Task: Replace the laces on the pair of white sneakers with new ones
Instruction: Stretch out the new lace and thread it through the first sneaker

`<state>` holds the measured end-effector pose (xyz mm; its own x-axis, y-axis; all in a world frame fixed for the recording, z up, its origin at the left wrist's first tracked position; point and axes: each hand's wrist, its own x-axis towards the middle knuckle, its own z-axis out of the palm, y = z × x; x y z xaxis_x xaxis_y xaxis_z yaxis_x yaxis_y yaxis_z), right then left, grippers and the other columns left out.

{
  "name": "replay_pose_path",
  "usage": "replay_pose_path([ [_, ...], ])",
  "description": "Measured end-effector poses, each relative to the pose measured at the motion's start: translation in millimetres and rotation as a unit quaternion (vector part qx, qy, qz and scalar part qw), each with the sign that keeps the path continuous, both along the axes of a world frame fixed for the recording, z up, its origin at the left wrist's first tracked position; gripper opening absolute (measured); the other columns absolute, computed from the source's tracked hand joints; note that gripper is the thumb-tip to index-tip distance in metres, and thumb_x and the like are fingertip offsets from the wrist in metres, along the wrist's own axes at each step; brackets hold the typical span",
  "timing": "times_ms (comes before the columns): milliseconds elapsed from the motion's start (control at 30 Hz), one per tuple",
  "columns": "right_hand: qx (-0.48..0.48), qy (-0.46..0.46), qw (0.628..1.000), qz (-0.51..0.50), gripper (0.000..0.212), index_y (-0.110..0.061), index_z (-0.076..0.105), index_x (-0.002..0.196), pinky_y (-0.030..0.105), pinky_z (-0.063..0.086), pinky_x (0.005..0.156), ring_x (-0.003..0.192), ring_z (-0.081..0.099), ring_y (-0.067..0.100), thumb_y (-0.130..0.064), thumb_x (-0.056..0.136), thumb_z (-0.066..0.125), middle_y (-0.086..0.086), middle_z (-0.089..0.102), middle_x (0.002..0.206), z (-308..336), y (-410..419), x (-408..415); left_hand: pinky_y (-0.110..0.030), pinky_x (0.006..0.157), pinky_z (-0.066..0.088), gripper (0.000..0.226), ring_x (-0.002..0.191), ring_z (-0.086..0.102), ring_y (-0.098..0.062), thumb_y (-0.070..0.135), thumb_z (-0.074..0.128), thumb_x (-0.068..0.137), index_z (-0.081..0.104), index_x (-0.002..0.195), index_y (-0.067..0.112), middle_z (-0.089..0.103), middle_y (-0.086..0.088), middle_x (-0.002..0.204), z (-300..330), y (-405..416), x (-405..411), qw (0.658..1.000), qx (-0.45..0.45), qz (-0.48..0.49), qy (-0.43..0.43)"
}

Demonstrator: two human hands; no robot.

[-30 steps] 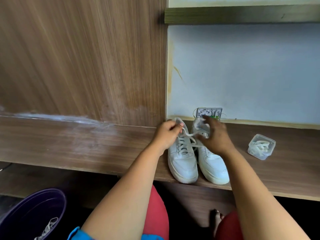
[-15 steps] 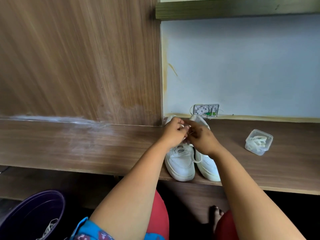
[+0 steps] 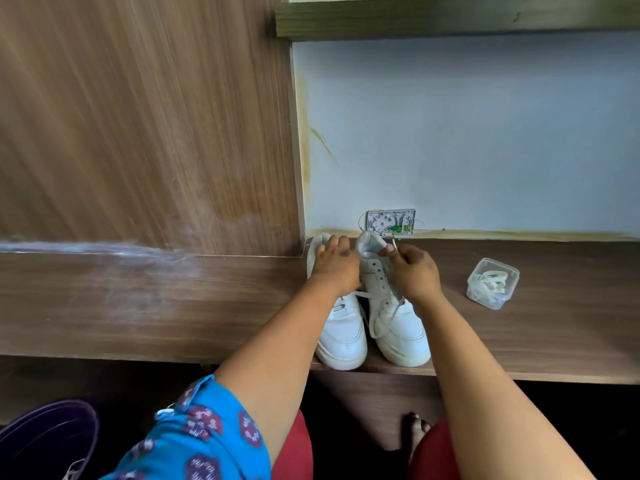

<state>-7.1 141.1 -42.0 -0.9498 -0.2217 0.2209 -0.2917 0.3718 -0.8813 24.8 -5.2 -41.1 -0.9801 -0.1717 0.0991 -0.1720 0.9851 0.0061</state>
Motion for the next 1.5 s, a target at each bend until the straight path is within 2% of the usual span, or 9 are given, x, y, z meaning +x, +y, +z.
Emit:
replay_pose_path([
  [133, 0.024, 0.017, 1.000, -0.001, 0.033, -0.021, 0.070, 0.092, 0.026, 0.034, 0.070, 0.083, 0.054, 0.017, -0.034, 0.101, 0.041, -0.007, 0.058, 0.076, 1, -3, -2, -0.032, 0.067, 0.042, 0.015, 0.080, 0.056, -0.023, 0.025, 0.038, 0.100, 0.046, 0.109, 0.016, 0.064, -0.008, 0.093, 15, -13, -1, 0.924, 0.375, 0.058, 0.050],
  [267, 0.052, 0.050, 0.997, 0.015, 0.033, -0.014, 0.070, 0.100, 0.028, 0.030, 0.067, 0.093, 0.054, 0.024, -0.030, 0.102, 0.041, 0.007, 0.061, 0.095, -4, -8, -5, -0.020, 0.047, 0.032, 0.011, 0.046, 0.043, -0.004, 0.026, 0.058, 0.094, 0.049, 0.096, 0.019, 0.050, 0.008, 0.058, 61, -33, 22, 0.618, 0.750, 0.084, 0.218],
  [367, 0.106, 0.079, 0.990, 0.049, 0.028, -0.006, 0.069, 0.111, 0.025, 0.030, 0.068, 0.096, 0.055, 0.030, -0.022, 0.099, 0.049, 0.014, 0.056, 0.097, -7, -15, 0, -0.014, 0.038, 0.027, 0.013, 0.037, 0.037, 0.000, 0.015, 0.058, 0.091, 0.049, 0.086, 0.022, 0.047, 0.011, 0.048, 90, -70, 41, 0.419, 0.813, 0.086, 0.396],
  [467, 0.076, 0.070, 0.993, 0.064, 0.018, -0.009, 0.072, 0.105, 0.012, 0.038, 0.066, 0.079, 0.060, 0.019, -0.018, 0.090, 0.065, 0.007, 0.067, 0.089, -11, -24, 12, -0.016, 0.040, 0.028, 0.015, 0.040, 0.037, -0.003, 0.007, 0.055, 0.091, 0.052, 0.084, 0.020, 0.050, 0.006, 0.059, 87, -117, 63, 0.354, 0.754, 0.144, 0.535],
  [600, 0.078, 0.083, 0.991, 0.065, 0.004, -0.010, 0.071, 0.087, 0.015, 0.040, 0.064, 0.070, 0.058, 0.013, -0.012, 0.085, 0.069, 0.003, 0.068, 0.083, -16, -39, 16, -0.025, 0.055, 0.039, 0.014, 0.049, 0.046, -0.013, 0.002, 0.052, 0.087, 0.050, 0.086, 0.016, 0.055, -0.005, 0.070, 40, -156, 76, 0.480, 0.601, 0.342, 0.540],
  [700, 0.136, 0.116, 0.979, 0.098, 0.010, -0.009, 0.073, 0.092, 0.028, 0.048, 0.076, 0.083, 0.062, 0.023, -0.009, 0.087, 0.065, 0.009, 0.067, 0.093, -21, -46, 16, -0.018, 0.041, 0.035, 0.017, 0.044, 0.053, -0.011, 0.009, 0.054, 0.092, 0.048, 0.076, 0.013, 0.054, -0.011, 0.075, 16, -141, 72, 0.699, 0.561, 0.349, 0.274],
  [833, 0.180, 0.132, 0.971, 0.085, 0.014, -0.012, 0.072, 0.094, 0.039, 0.051, 0.077, 0.087, 0.060, 0.029, -0.012, 0.090, 0.059, 0.010, 0.061, 0.097, -22, -53, 15, -0.033, 0.086, 0.045, 0.042, 0.114, 0.054, -0.030, 0.027, 0.066, 0.087, 0.053, 0.123, 0.008, 0.054, -0.014, 0.126, 17, -104, 62, 0.901, 0.262, 0.345, 0.016],
  [1033, 0.258, 0.197, 0.941, 0.094, 0.019, -0.009, 0.064, 0.105, 0.036, 0.048, 0.069, 0.087, 0.058, 0.035, -0.008, 0.091, 0.052, 0.015, 0.060, 0.095, -19, -59, 18, -0.037, 0.097, 0.029, 0.020, 0.124, 0.031, -0.021, 0.029, 0.054, 0.093, 0.067, 0.108, 0.030, 0.041, 0.006, 0.130, 20, -49, 35, 0.979, 0.141, 0.049, 0.139],
  [1500, 0.259, 0.183, 0.947, 0.057, 0.044, -0.031, 0.055, 0.128, 0.040, 0.038, 0.088, 0.109, 0.044, 0.031, -0.012, 0.088, 0.050, -0.005, 0.066, 0.111, -25, -63, 11, -0.032, 0.108, 0.029, 0.005, 0.130, 0.029, -0.021, 0.024, 0.069, 0.078, 0.071, 0.083, 0.025, 0.049, 0.011, 0.134, -5, -50, 19, 0.951, 0.284, 0.065, 0.103],
])
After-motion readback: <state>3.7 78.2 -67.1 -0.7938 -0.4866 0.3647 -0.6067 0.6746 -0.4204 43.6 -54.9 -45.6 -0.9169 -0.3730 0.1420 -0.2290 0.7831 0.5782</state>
